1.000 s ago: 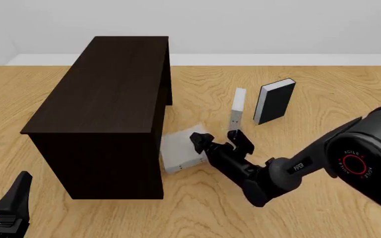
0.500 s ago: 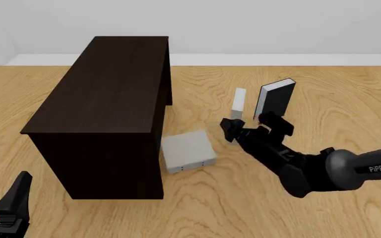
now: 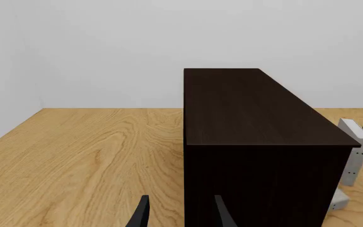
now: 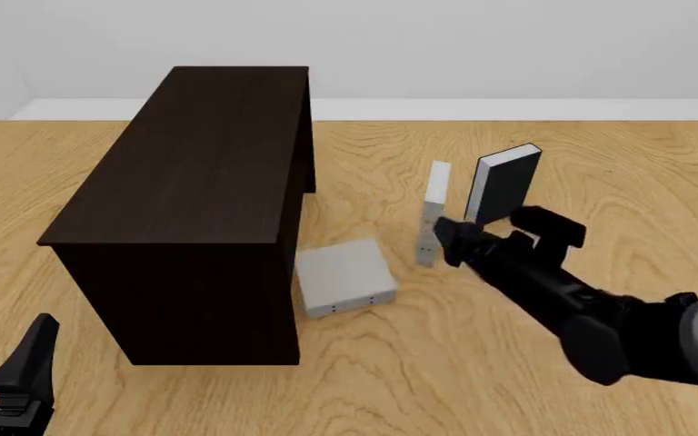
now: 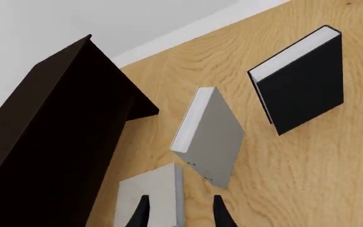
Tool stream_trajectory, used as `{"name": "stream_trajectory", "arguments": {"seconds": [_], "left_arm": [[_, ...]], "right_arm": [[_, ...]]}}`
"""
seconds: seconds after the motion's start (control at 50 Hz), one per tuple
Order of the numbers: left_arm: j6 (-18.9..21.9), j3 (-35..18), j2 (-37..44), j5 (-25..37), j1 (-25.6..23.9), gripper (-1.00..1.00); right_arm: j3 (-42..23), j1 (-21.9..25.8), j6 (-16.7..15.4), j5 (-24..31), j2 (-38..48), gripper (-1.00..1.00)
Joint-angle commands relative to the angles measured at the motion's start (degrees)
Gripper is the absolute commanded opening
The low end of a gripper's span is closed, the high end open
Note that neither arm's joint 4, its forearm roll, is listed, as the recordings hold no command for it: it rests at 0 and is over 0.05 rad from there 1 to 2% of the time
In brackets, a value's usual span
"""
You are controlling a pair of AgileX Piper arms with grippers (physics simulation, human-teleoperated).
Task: Pick up the book on the right and place it under the cabinet shelf.
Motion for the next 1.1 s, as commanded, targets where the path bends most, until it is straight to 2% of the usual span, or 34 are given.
{"name": "stream_trajectory", "arguments": {"seconds": [0.02, 0.24, 0.44, 0.46, 0.48, 0.52, 0.56, 0.6, 0.78, 0.82, 1.1], "left_arm": [[0.00, 0.00, 0.00, 0.00, 0.00, 1.00], [0.00, 0.00, 0.00, 0.00, 0.00, 1.00], [0.00, 0.00, 0.00, 0.00, 0.00, 1.00], [0.00, 0.00, 0.00, 0.00, 0.00, 1.00], [0.00, 0.00, 0.00, 0.00, 0.00, 1.00], [0.00, 0.00, 0.00, 0.00, 0.00, 1.00], [0.00, 0.00, 0.00, 0.00, 0.00, 1.00], [0.00, 0.00, 0.00, 0.00, 0.00, 1.00], [0.00, 0.00, 0.00, 0.00, 0.00, 1.00], [0.00, 0.00, 0.00, 0.00, 0.00, 1.00], [0.00, 0.00, 0.00, 0.00, 0.00, 1.00]], "right_arm": [[0.70, -2.42, -9.98, 3.29, -4.70, 1.00], [-0.70, -4.13, -16.86, 2.74, -2.79, 1.00], [-1.66, -4.07, -19.94, 0.98, 1.00, 1.00], [-1.77, -4.46, -21.07, 0.84, 1.36, 1.00], [-1.98, -3.95, -20.38, 0.46, 2.13, 1.00], [-2.31, -4.37, -22.36, 0.70, 2.35, 1.00], [-2.54, -3.90, -21.88, 0.60, 2.91, 1.00], [-2.69, -4.23, -23.37, 0.44, 3.39, 1.00], [-3.24, -3.61, -24.46, -0.32, 5.30, 1.00], [-3.37, -3.73, -25.54, -0.54, 5.78, 1.00], [-4.20, -3.30, -26.43, -1.86, 8.77, 1.00]]}}
